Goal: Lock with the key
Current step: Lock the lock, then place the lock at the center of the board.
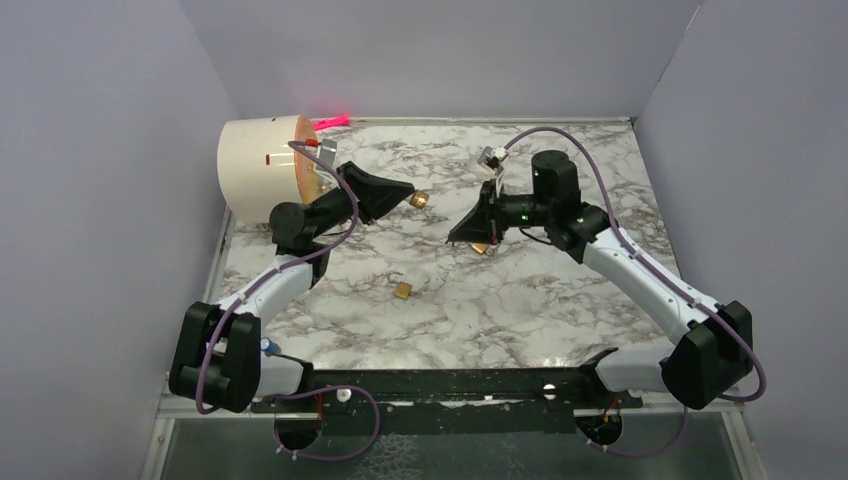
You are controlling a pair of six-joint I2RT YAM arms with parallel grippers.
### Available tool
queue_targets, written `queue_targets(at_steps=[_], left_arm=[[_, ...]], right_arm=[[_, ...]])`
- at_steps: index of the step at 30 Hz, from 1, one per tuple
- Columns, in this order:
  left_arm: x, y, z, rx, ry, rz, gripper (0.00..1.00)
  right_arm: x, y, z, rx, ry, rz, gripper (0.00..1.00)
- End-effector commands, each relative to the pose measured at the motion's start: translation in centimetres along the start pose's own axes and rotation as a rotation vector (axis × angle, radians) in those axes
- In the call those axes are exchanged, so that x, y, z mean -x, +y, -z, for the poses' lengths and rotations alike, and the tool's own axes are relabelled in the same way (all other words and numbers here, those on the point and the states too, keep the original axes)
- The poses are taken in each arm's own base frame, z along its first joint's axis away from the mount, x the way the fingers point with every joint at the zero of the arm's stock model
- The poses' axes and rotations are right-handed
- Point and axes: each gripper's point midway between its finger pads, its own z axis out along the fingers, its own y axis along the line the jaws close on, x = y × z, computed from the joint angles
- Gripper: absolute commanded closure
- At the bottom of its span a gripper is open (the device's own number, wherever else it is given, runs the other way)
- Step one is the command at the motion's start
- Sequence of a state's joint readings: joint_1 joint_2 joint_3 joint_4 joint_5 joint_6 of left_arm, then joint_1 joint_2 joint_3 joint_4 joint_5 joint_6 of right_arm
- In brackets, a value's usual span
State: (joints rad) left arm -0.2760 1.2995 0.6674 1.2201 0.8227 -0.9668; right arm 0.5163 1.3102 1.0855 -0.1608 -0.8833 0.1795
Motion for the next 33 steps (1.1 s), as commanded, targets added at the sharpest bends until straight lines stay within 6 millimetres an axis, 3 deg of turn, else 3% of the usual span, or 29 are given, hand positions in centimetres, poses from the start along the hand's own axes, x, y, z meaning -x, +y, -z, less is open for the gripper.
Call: queue_targets(at_steps=[1,6,11,18,27,33], left_arm=[[1.0,-1.2,-0.2,-0.046,0.001,-0.039,1.00],[-0.8,1.1,0.2,0.026,0.021,0.033,1.00],[-4.2,6.9,1.9,0.252,0.009,0.149,1.00],[-8.7,13.0,4.0,0.511,0.003,0.223,1.00],[-13.3,17.9,2.8,0.624,0.105,0.251,1.00],[-15.3,20.6,1.7,0.643,0.150,0.232,1.00]], right_arm=[[-0.5,-0.6,0.6,-0.076,-0.012,0.013,0.99],[-1.7,-3.7,0.3,-0.206,0.011,-0.037,0.99],[-3.1,-8.1,-0.6,-0.353,0.075,-0.093,0.99],[-3.0,-11.4,-2.8,-0.398,0.034,-0.154,0.99],[-4.7,-14.9,-6.3,-0.380,0.069,-0.236,0.99],[-6.4,-16.8,-7.1,-0.412,0.091,-0.266,0.99]])
